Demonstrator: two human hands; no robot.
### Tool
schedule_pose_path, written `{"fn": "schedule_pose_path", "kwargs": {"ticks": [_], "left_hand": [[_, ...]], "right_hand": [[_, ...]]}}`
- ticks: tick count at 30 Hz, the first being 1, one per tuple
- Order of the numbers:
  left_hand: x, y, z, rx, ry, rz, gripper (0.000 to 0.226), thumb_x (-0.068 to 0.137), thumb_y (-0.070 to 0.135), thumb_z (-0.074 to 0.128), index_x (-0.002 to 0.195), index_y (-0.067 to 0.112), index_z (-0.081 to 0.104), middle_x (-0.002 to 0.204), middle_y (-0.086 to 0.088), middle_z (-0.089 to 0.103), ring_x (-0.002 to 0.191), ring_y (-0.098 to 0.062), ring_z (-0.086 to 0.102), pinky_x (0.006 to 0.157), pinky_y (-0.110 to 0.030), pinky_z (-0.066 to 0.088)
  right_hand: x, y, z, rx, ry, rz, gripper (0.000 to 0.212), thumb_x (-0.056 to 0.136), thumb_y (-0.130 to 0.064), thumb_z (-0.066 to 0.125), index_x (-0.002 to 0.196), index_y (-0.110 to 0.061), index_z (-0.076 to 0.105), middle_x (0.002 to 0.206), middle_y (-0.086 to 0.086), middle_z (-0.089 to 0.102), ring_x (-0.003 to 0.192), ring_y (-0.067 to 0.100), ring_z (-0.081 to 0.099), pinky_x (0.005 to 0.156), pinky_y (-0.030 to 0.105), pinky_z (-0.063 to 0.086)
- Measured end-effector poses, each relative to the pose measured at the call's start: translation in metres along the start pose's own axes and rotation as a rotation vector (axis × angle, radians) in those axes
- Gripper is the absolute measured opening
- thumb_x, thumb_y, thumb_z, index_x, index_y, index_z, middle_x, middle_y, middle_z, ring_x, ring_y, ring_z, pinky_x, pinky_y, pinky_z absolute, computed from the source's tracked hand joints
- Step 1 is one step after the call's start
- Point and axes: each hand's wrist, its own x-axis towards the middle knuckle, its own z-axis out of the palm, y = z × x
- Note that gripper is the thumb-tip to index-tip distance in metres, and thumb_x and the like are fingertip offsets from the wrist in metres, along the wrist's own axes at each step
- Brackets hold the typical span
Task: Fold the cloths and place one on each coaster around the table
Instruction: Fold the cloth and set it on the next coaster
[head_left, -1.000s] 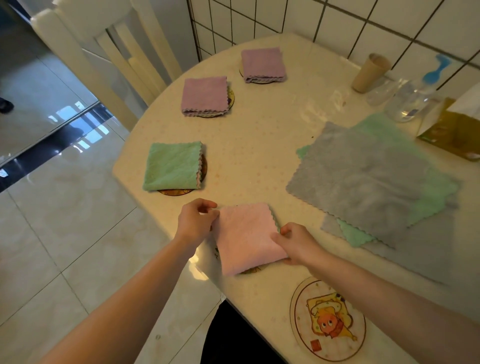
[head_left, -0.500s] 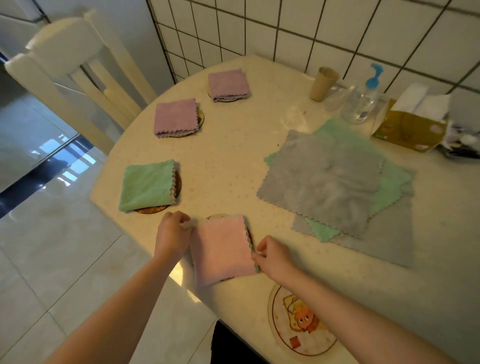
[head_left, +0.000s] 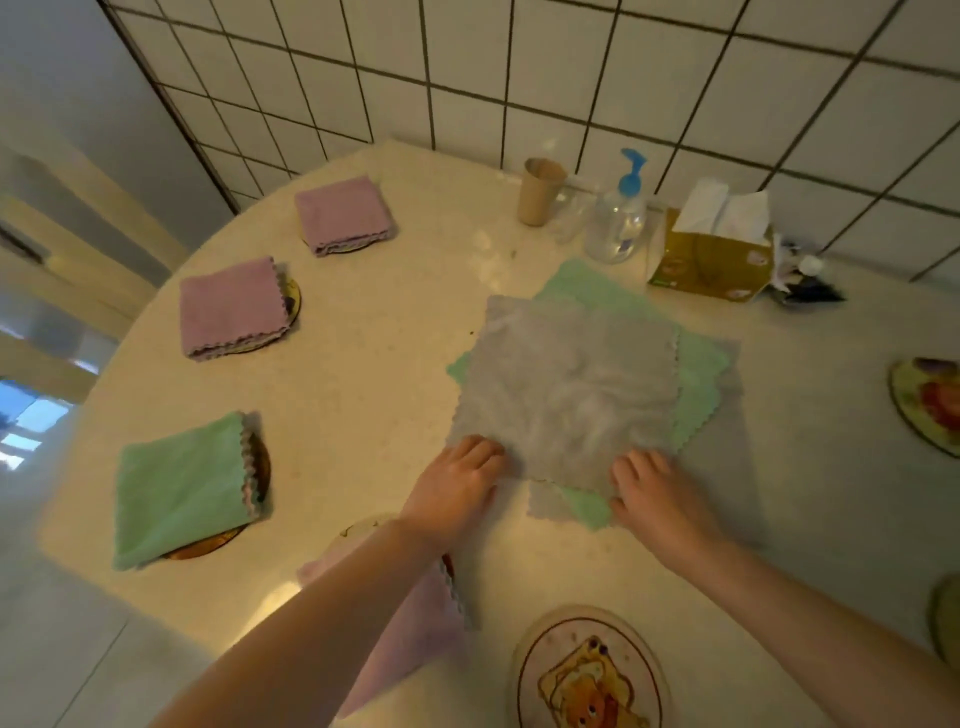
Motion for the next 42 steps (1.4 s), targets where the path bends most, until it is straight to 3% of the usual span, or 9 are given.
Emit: {"fn": "schedule_pose_path", "kwargs": {"ticks": [5, 10, 17, 20, 23, 28, 38, 41, 42], "left_hand": [[0.031, 0.010, 0.016, -0.011, -0.100, 0.089, 0.043, 0.084, 0.046, 0.055, 0.120, 0.023, 0.058, 0.121, 0.000, 0.059, 0.110, -0.026, 0.055, 0.085, -0.033, 0.051], [0.050, 0.013, 0.011, 0.025, -0.160, 0.008, 0.059, 0.078, 0.061, 0.055, 0.126, 0.027, 0.052, 0.122, 0.003, 0.052, 0.110, -0.024, 0.047, 0.085, -0.039, 0.047], [0.052, -0.032, -0.005, 0.039, 0.069, -0.217, 0.024, 0.081, 0.024, 0.064, 0.104, 0.021, 0.072, 0.103, -0.005, 0.064, 0.089, -0.034, 0.057, 0.071, -0.042, 0.054], [0.052, -0.037, -0.021, -0.030, 0.101, -0.313, 0.027, 0.081, 0.013, 0.067, 0.108, 0.017, 0.072, 0.118, -0.006, 0.064, 0.102, -0.034, 0.055, 0.083, -0.042, 0.052], [0.061, -0.018, -0.042, -0.246, 0.242, -0.340, 0.035, 0.082, -0.002, 0.063, 0.114, 0.009, 0.069, 0.126, -0.011, 0.061, 0.114, -0.030, 0.057, 0.101, -0.031, 0.041], [0.034, 0.037, -0.066, -0.247, 0.423, -0.307, 0.036, 0.079, -0.008, 0.065, 0.113, 0.005, 0.069, 0.119, -0.012, 0.066, 0.110, -0.026, 0.062, 0.099, -0.022, 0.038], [-0.125, 0.148, 0.014, -0.172, 0.065, -0.248, 0.038, 0.082, 0.000, 0.065, 0.118, 0.014, 0.067, 0.130, -0.007, 0.059, 0.118, -0.021, 0.058, 0.107, -0.019, 0.032], [-0.166, 0.179, 0.037, -0.204, -0.031, -0.265, 0.033, 0.081, 0.015, 0.059, 0.112, 0.013, 0.071, 0.122, -0.008, 0.064, 0.110, -0.022, 0.063, 0.103, -0.004, 0.023], [-0.178, 0.187, 0.041, -0.228, -0.070, -0.276, 0.034, 0.083, 0.021, 0.054, 0.111, 0.013, 0.071, 0.122, -0.008, 0.065, 0.109, -0.022, 0.064, 0.103, -0.006, 0.024]], "right_hand": [[0.010, 0.009, 0.008, 0.000, -0.007, -0.066, 0.030, 0.059, -0.021, 0.081, 0.072, -0.018, 0.055, 0.076, 0.001, 0.055, 0.071, 0.024, 0.057, 0.052, 0.036, 0.046], [0.026, 0.018, -0.009, 0.203, 0.108, 0.069, 0.022, 0.090, -0.033, 0.041, 0.075, -0.019, 0.050, 0.066, -0.001, 0.060, 0.059, 0.024, 0.059, 0.047, 0.032, 0.043], [0.038, 0.046, -0.019, 0.476, 0.140, -0.083, 0.016, 0.091, -0.026, 0.059, 0.083, -0.012, 0.056, 0.080, 0.001, 0.059, 0.068, 0.019, 0.059, 0.060, 0.034, 0.046], [0.032, 0.059, -0.016, 0.370, 0.152, -0.181, 0.018, 0.089, -0.023, 0.058, 0.076, -0.011, 0.053, 0.078, 0.004, 0.053, 0.069, 0.023, 0.057, 0.062, 0.029, 0.042], [0.032, 0.062, -0.029, 0.443, 0.244, -0.025, 0.020, 0.093, -0.022, 0.050, 0.081, -0.007, 0.052, 0.085, 0.012, 0.056, 0.079, 0.030, 0.055, 0.064, 0.043, 0.046], [-0.006, 0.065, -0.069, 0.598, 0.337, 0.011, 0.023, 0.097, -0.018, 0.046, 0.094, 0.002, 0.055, 0.098, 0.018, 0.061, 0.093, 0.033, 0.055, 0.072, 0.043, 0.043], [-0.183, 0.084, -0.007, 0.514, -0.052, -0.284, 0.062, 0.092, -0.055, 0.023, 0.104, -0.007, 0.060, 0.110, 0.007, 0.061, 0.109, 0.015, 0.051, 0.091, 0.020, 0.035], [-0.231, 0.093, 0.020, 0.472, -0.211, -0.349, 0.016, 0.098, -0.017, 0.041, 0.111, -0.023, 0.048, 0.116, -0.002, 0.054, 0.099, 0.011, 0.051, 0.085, 0.027, 0.045], [-0.242, 0.095, 0.025, 0.479, -0.266, -0.358, 0.033, 0.093, -0.002, 0.042, 0.113, -0.028, 0.044, 0.117, -0.005, 0.052, 0.098, 0.009, 0.051, 0.084, 0.028, 0.047]]}}
